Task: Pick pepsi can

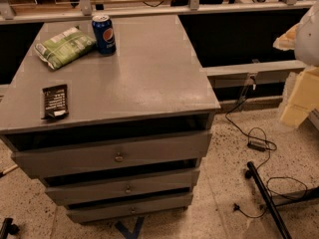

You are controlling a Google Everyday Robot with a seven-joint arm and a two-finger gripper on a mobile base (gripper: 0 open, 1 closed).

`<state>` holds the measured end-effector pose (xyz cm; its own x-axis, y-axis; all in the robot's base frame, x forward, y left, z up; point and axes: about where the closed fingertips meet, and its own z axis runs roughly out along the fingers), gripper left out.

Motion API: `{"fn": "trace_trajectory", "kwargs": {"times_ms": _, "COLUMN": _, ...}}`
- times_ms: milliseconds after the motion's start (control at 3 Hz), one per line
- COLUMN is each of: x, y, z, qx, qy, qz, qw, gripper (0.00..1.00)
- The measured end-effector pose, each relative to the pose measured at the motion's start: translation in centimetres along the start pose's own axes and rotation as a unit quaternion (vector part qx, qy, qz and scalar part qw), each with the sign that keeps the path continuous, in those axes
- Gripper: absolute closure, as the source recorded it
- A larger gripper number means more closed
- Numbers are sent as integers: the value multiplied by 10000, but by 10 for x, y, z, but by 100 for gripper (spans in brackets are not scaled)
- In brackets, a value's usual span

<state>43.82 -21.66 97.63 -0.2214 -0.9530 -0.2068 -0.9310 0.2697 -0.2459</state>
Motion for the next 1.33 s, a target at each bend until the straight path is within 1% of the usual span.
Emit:
{"fn": "trace_trajectory", "kwargs": {"times_ms": 333, "x": 0, "y": 0, "z": 0, "qx": 11, "qy": -7, "qz": 0, "qw": 10000, "gripper": 0}}
{"fn": "trace_trajectory", "kwargs": {"times_ms": 667, "x": -11, "y": -16, "z": 3, "qx": 102, "qy": -240, "qz": -9, "qw": 9997, "gripper": 0}}
{"fn": "trace_trajectory", "kwargs": {"times_ms": 1000, "x": -49, "y": -51, "z": 17, "qx": 114, "qy": -776, "qz": -297, "qw": 9965, "gripper": 0}}
{"fn": "trace_trajectory", "kwargs": {"times_ms": 1333, "x": -113, "y": -91, "z": 37, "qx": 138, "qy": -1547, "qz": -582, "qw": 9862, "gripper": 0}}
